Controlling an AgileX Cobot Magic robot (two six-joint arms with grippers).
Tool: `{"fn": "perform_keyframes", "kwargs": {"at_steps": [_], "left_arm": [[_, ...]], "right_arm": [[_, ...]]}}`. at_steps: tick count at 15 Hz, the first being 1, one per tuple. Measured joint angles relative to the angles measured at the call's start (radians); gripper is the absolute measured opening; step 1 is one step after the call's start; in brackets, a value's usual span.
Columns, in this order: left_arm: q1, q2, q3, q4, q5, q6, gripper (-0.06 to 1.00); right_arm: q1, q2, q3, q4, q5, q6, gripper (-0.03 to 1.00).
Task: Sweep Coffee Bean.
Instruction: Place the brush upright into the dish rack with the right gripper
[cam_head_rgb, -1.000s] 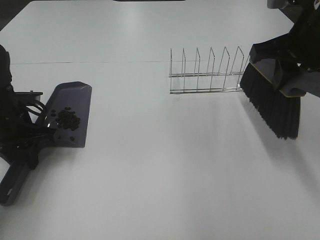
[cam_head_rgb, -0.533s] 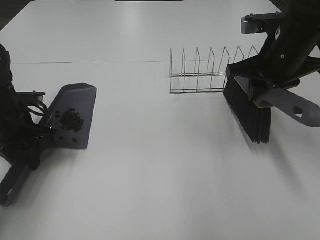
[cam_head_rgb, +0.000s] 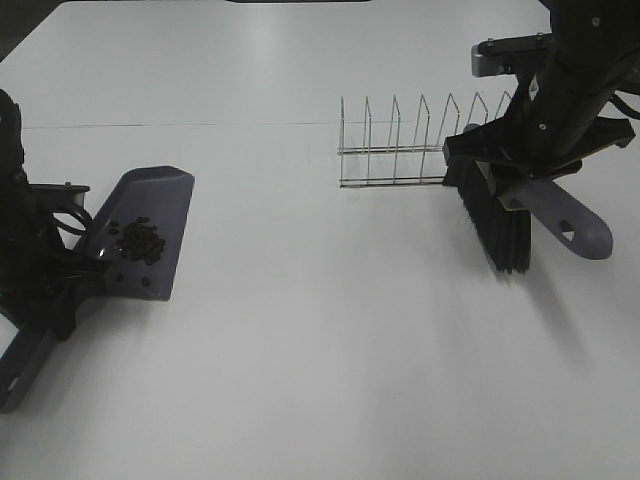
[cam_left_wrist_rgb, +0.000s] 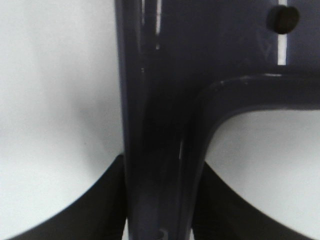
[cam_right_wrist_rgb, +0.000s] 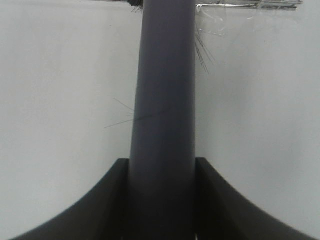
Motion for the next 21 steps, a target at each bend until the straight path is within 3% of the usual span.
{"fn": "perform_keyframes", "kwargs": {"at_steps": [3, 8, 17, 21], "left_arm": [[0.0, 0.0, 0.0, 0.0, 0.0, 0.0, 0.33], [0.0, 0.0, 0.0, 0.0, 0.0, 0.0, 0.33], [0.0, 0.0, 0.0, 0.0, 0.0, 0.0, 0.33], [0.0, 0.0, 0.0, 0.0, 0.0, 0.0, 0.33]], "right_arm": [[0.0, 0.002, -0.003, -0.07, -0.037, 0.021, 0.31], [-0.002, 0.022, -0.022, -0.087, -0.161, 0.071, 0.31], [-0.002, 0.249, -0.3, -0.098, 0.071, 0.041, 0.31], [-0.002, 0.266, -0.317, -0.103, 0.067, 0.016, 0.31]]}}
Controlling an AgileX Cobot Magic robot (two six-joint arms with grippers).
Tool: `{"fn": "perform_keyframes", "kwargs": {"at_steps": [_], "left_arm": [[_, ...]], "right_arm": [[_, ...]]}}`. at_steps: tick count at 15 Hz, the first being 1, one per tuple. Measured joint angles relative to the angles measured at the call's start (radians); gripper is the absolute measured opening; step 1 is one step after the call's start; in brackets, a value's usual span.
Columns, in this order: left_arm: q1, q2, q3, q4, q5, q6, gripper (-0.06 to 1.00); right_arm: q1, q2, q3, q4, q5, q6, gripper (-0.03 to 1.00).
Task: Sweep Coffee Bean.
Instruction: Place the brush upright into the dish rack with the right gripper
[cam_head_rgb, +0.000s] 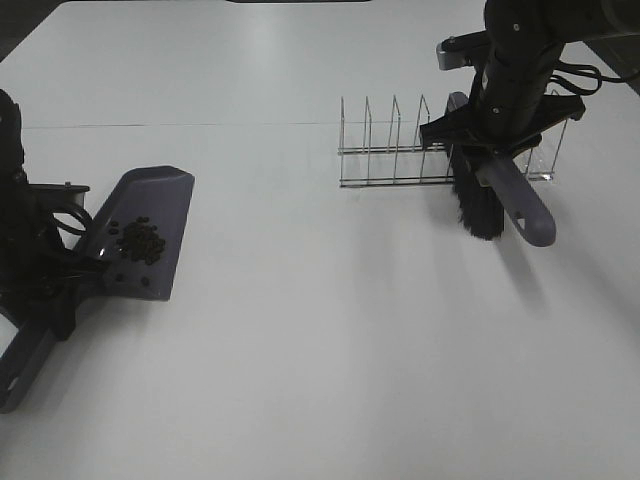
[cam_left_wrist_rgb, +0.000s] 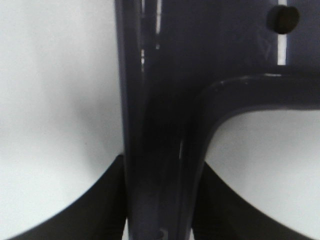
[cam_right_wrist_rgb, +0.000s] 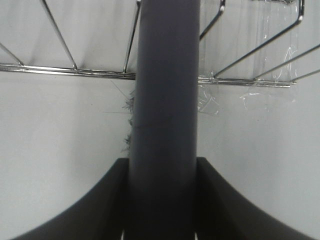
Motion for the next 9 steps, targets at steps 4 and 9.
{"fn": "perform_keyframes", "kwargs": {"at_steps": [4, 9], "left_arm": [[0.0, 0.0, 0.0, 0.0, 0.0, 0.0, 0.33], [0.0, 0.0, 0.0, 0.0, 0.0, 0.0, 0.33]], "right_arm": [[-0.003, 0.006, -0.003, -0.014, -0.05, 0.004, 0.31], [-0.003, 0.006, -0.003, -0.019, -0.06, 0.007, 0.31]]}}
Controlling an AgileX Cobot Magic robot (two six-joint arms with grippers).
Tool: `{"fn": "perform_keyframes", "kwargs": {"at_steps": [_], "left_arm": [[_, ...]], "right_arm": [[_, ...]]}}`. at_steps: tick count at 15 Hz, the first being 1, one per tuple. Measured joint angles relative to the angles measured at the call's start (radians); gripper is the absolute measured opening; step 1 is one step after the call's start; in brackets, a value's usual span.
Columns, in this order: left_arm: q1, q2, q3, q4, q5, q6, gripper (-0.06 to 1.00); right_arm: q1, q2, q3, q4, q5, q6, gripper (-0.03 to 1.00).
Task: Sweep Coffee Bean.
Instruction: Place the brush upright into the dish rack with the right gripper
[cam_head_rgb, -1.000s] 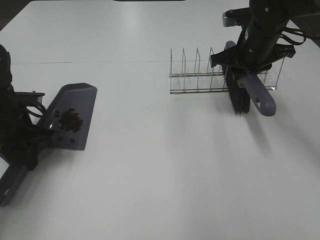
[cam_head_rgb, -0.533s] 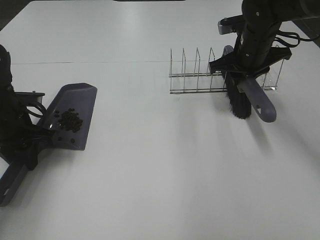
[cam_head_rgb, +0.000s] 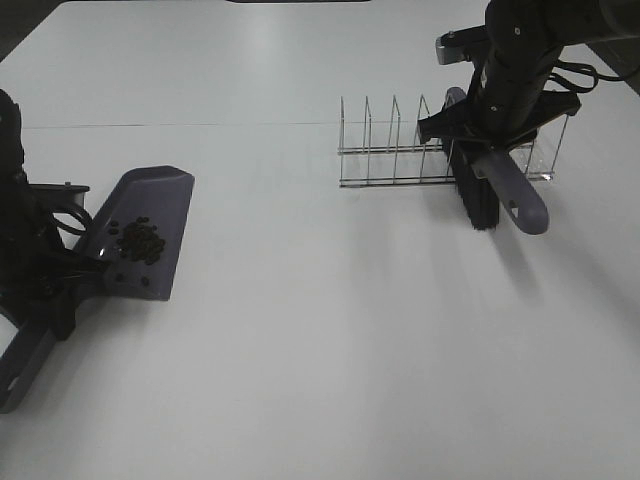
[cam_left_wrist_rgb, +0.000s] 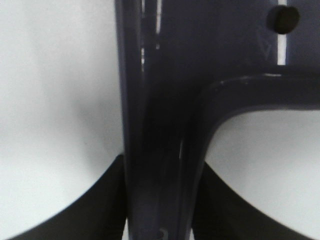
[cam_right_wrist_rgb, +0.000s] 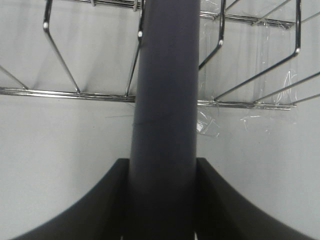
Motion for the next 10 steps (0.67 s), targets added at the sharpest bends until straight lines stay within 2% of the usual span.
{"fn": "perform_keyframes", "kwargs": {"at_steps": [4, 5, 7, 10], "left_arm": [[0.0, 0.0, 0.0, 0.0, 0.0, 0.0, 0.33], [0.0, 0.0, 0.0, 0.0, 0.0, 0.0, 0.33], [0.0, 0.0, 0.0, 0.0, 0.0, 0.0, 0.33], [0.0, 0.0, 0.0, 0.0, 0.0, 0.0, 0.33]], "right_arm": [[0.0, 0.0, 0.0, 0.0, 0.0, 0.0, 0.32], [0.0, 0.0, 0.0, 0.0, -0.007, -0.005, 0.51], [0.0, -0.001, 0.0, 0.0, -0.007, -0.006, 0.63], [0.0, -0.004, 0.0, -0.001, -0.005, -0.006, 0.67]]}}
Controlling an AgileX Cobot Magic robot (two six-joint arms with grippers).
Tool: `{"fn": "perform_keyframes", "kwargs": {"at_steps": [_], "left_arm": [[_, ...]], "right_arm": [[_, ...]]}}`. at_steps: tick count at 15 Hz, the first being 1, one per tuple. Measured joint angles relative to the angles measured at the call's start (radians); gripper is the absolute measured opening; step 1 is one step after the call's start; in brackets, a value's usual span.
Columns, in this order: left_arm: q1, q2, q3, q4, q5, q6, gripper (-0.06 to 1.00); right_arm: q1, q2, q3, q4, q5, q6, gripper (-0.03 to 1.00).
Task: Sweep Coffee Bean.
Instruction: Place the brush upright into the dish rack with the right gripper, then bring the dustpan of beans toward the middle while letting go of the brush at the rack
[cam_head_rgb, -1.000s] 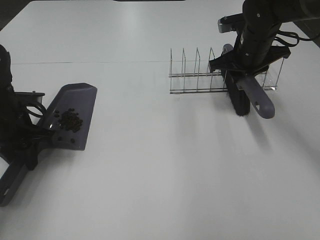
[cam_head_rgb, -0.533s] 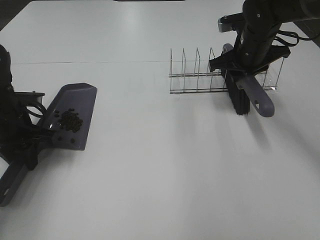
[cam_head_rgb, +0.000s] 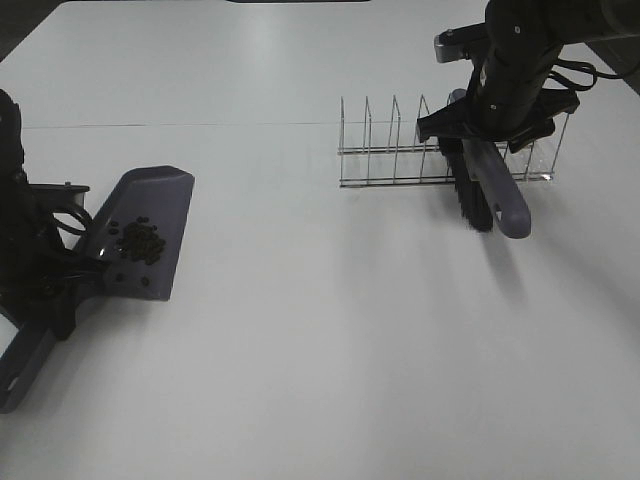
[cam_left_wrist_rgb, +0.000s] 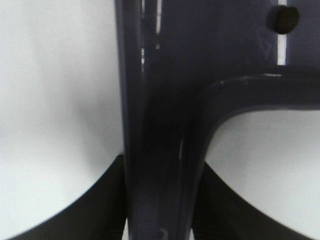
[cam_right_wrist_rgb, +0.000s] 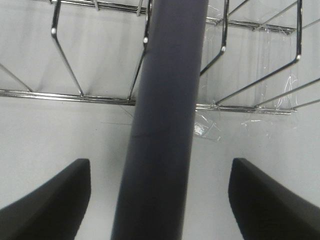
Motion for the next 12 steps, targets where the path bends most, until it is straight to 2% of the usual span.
{"fn": "perform_keyframes", "kwargs": {"at_steps": [4, 7, 9, 12], "left_arm": [[0.0, 0.0, 0.0, -0.01, 0.003, -0.022, 0.33], [0.0, 0.0, 0.0, -0.036, 0.001, -0.026, 0.33], [0.0, 0.0, 0.0, -0.05, -0.003, -0.026, 0.33], [0.0, 0.0, 0.0, -0.099, -0.013, -0.027, 0.33]], "right_arm": [[0.0, -0.048, 0.0, 0.0, 0.001, 0.001, 0.68], [0.0, -0.182, -0.001, 0.002, 0.01, -0.002, 0.68], [0.0, -0.231, -0.001, 0.027, 0.041, -0.039, 0.68], [0.0, -0.284, -0.001, 0.14, 0.119, -0.173, 0.68]]}}
